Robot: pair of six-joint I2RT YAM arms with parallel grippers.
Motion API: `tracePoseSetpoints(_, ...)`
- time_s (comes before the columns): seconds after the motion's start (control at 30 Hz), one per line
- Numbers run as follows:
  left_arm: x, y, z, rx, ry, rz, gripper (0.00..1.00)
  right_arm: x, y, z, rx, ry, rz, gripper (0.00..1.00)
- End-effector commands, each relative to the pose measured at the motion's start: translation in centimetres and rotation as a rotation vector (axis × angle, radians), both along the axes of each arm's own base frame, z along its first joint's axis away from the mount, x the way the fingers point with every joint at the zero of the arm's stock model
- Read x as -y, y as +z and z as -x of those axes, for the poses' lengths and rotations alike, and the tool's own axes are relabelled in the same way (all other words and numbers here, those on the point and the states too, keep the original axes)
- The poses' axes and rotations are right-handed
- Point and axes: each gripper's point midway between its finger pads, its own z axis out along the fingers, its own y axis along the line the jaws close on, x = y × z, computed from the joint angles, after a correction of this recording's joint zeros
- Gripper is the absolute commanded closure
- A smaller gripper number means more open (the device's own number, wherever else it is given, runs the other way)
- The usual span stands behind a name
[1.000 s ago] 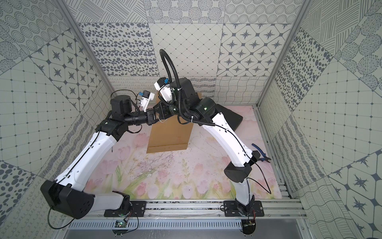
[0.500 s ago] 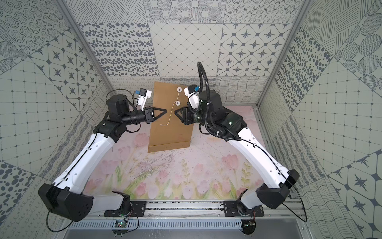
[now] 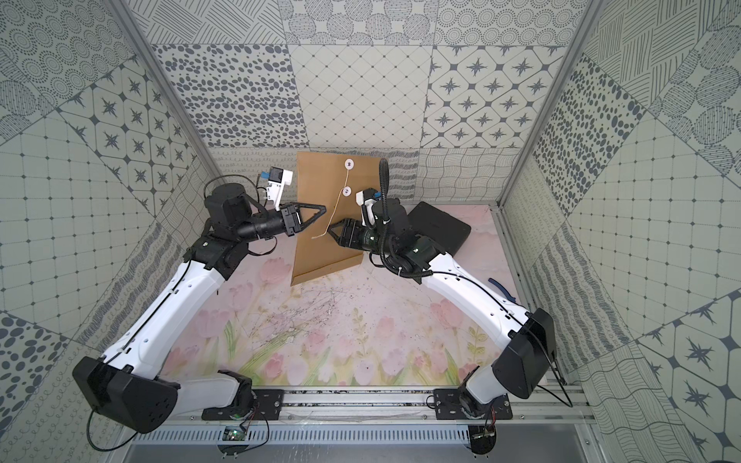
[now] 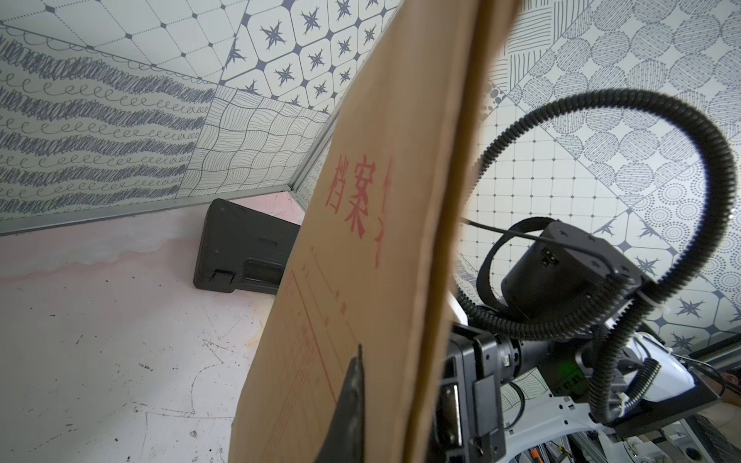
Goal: Close the mouth of the file bag
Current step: Close the file bag.
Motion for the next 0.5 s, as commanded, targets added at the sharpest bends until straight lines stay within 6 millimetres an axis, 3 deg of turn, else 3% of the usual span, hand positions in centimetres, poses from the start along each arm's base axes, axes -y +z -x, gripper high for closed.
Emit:
tracePoseSetpoints(0.0,0.5,2.5,0.7,0.088,-0.013,0.051,1.00,-0.8,3.5,-0.4,0.054,-0.001,-0.145,0.41)
tracePoseSetpoints(0.17,0.4,2.4,0.6,0.100,-0.001,0.027,1.00,-0.1,4.0,-0.4,0.075,-0.023,-0.135,0.44)
tracePoseSetpoints(0.37,-0.4,3.6,0.4,0.128,0.028,0.035,1.00,4.1,1.1,-1.6,0.028,-0.121,-0.046,0.52)
tracePoseSetpoints(0.47,-0.4,4.2,0.4,0.130,0.027,0.052,1.00,4.5,1.0,-1.3,0.043,-0.103,-0.027,0.52)
